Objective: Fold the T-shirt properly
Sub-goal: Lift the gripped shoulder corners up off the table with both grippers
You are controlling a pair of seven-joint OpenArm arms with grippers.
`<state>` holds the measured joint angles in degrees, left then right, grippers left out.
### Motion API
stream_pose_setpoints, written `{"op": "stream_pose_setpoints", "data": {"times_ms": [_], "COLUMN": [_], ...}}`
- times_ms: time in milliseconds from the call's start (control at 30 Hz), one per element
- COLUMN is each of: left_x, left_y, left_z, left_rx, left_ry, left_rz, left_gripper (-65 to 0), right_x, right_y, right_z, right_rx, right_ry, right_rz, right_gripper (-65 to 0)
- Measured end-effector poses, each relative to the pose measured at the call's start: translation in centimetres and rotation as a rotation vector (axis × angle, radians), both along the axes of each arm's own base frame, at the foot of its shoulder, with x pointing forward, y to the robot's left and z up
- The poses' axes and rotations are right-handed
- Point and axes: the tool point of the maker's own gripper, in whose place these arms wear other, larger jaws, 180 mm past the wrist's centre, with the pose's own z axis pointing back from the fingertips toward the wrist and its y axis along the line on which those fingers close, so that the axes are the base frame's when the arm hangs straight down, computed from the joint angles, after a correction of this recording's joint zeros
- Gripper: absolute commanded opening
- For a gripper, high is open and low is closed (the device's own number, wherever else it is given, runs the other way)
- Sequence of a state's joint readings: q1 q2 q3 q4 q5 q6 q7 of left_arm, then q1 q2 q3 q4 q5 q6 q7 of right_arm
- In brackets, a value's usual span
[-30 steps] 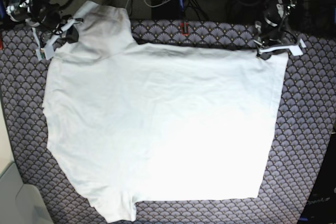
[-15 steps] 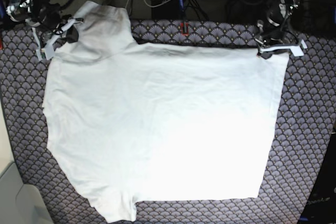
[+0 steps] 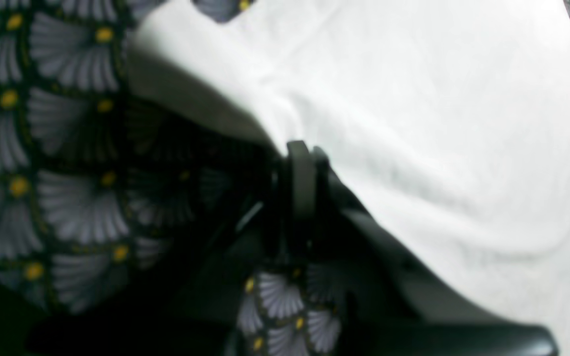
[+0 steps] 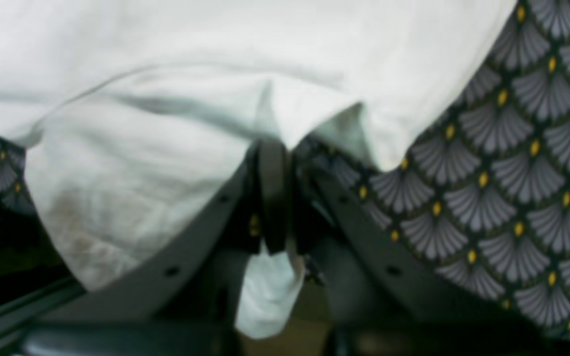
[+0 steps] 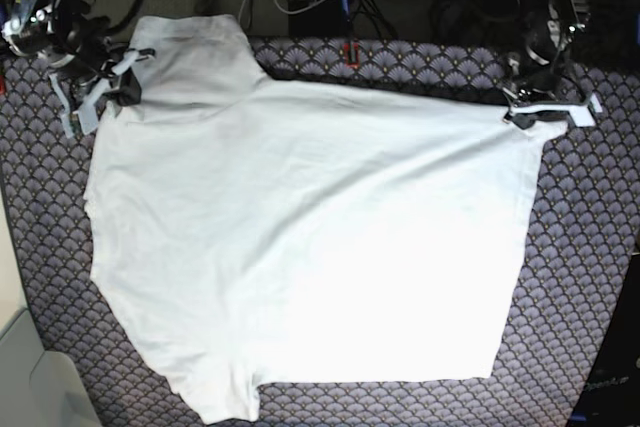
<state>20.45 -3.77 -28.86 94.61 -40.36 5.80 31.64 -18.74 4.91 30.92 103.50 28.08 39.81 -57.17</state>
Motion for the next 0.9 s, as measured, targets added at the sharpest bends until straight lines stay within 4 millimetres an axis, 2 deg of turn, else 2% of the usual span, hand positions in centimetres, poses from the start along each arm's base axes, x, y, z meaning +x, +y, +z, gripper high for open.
{"op": "stream_pose_setpoints", "data": {"times_ms": [200, 400, 600, 900], "left_x": [0.8, 0.6, 0.7, 0.7], "left_y": [-1.0, -0.8, -0.7, -0.7], "left_z": [-0.1, -0.2, -0.1, -0.2], "left_rx": [0.067, 0.093, 0.097, 0.097], "left_ry": [0.02, 0.033, 0.031, 0.033], "left_rz": [-0.069, -0.074, -0.076, -0.076], "left_gripper": [-64.4, -64.4, -64.4, -64.4], "right_x": [1.3, 1.1, 1.6, 0.5], "right_y": [1.8, 2.3, 1.8, 2.6], "right_z": [0.4, 0.0, 0.4, -0.3], "right_rx": [0.006, 0.004, -0.006, 0.026], "right_ry": [-0.021, -0.004, -0.019, 0.006], "right_rz": [0.072, 0.095, 0.095, 0.077], "right_gripper": [-63.3, -63.2, -63.1, -63.5]}}
